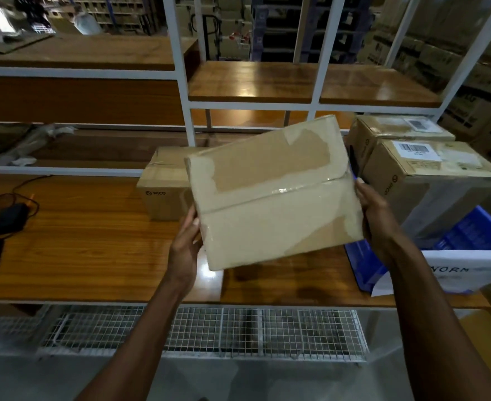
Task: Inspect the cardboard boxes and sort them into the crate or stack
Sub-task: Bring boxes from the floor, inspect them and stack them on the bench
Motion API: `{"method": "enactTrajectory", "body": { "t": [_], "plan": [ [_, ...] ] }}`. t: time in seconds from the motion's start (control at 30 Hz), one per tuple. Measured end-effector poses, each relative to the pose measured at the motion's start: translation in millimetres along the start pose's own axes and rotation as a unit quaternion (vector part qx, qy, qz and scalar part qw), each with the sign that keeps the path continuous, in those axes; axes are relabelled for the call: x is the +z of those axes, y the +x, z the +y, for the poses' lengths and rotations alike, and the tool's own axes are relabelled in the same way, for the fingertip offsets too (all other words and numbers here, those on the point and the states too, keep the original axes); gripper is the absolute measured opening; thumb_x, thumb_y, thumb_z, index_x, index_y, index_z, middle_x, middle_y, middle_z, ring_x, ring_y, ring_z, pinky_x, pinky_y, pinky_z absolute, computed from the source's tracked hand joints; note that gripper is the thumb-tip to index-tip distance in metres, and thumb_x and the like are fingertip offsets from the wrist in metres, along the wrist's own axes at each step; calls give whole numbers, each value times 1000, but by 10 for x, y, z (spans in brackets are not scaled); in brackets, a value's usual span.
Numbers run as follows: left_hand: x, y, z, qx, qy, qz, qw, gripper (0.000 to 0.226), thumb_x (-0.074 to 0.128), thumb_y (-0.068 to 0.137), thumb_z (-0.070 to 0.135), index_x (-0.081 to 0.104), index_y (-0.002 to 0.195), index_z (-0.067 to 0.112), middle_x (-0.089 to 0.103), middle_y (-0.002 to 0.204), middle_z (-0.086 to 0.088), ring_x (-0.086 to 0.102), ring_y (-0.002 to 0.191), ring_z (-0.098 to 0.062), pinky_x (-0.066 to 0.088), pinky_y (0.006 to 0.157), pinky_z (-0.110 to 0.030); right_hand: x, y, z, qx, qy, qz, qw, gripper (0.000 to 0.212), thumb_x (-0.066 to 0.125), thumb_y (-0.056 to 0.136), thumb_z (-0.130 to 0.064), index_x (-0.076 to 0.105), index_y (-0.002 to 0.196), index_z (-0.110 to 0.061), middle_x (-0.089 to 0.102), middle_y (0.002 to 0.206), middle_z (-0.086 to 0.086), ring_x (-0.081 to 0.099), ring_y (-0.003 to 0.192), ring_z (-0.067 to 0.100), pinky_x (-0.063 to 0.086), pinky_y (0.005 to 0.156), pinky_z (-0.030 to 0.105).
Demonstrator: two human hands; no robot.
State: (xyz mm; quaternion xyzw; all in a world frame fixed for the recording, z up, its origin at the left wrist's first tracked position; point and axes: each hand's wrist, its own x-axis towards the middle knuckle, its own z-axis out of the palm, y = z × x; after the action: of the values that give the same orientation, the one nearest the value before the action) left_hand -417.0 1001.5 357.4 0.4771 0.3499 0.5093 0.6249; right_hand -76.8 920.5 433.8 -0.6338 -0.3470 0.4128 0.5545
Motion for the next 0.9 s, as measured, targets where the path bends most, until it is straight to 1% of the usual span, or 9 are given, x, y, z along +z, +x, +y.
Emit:
{"method": "enactTrajectory", "body": {
  "t": [0.1,0.2,0.3,0.4,0.5,0.6,0.7,0.83,0.9],
  "plan": [
    [48,171,317,28,22,-29,999,60,47,99,34,36,158,33,58,147,-3,59,130,-30,54,97,-50,-6,99,-44,-4,42,-9,999,43,35,110,-46,68,125,-24,78,115,5,73,106,28,56,84,43],
    [118,360,602,32,32,-34,998,64,54,91,30,40,154,32,61,142,-5,64,124,-29,59,89,-47,53,214,-116,-7,57,-15,998,45,38,108,-48,63,133,-19,75,121,11,72,109,30,59,81,42],
    [144,637,838,27,49,-28,998,64,54,91,27,41,154,31,63,140,-8,65,121,-32,57,91,-52,124,402,-144,-3,71,-41,997,49,37,107,-53,61,139,-23,72,129,13,68,119,35,56,96,53],
    [114,905,1074,34,79,-34,996,62,53,91,30,42,152,31,64,138,-7,68,115,-27,58,89,-45,285,537,-270,-4,78,-65,995,50,33,108,-54,68,134,-28,73,128,11,67,119,34,55,95,51],
    [29,1117,1214,26,102,-23,994,55,45,101,31,39,156,31,66,136,-1,67,116,-24,57,88,-39,452,682,-431,-12,71,-76,995,48,34,107,-54,70,131,-31,74,126,6,65,123,35,53,101,56],
    [-71,1221,1301,29,133,-27,990,44,37,107,34,44,151,38,66,137,0,64,121,-27,56,90,-40,606,836,-561,-9,56,-85,995,49,36,106,-54,66,136,-28,73,127,7,64,121,34,59,88,49],
    [-162,1282,1386,25,140,-10,990,35,34,109,35,54,136,46,69,133,2,64,120,-26,55,92,-41,752,983,-635,8,44,-119,992,53,37,104,-58,65,137,-27,69,130,11,62,119,34,56,78,42],
    [-301,1416,1429,6,121,20,992,38,36,108,35,51,142,44,70,132,1,65,119,-25,56,88,-38,922,1173,-718,8,19,-150,988,52,35,105,-59,63,136,-27,66,131,11,60,119,34,54,93,49],
    [-299,1517,1411,-2,120,31,992,34,35,109,34,54,134,48,72,128,3,65,117,-25,56,85,-37,955,1279,-754,1,14,-143,990,52,35,105,-59,65,131,-26,68,129,12,60,120,34,51,101,52]
  ]
}}
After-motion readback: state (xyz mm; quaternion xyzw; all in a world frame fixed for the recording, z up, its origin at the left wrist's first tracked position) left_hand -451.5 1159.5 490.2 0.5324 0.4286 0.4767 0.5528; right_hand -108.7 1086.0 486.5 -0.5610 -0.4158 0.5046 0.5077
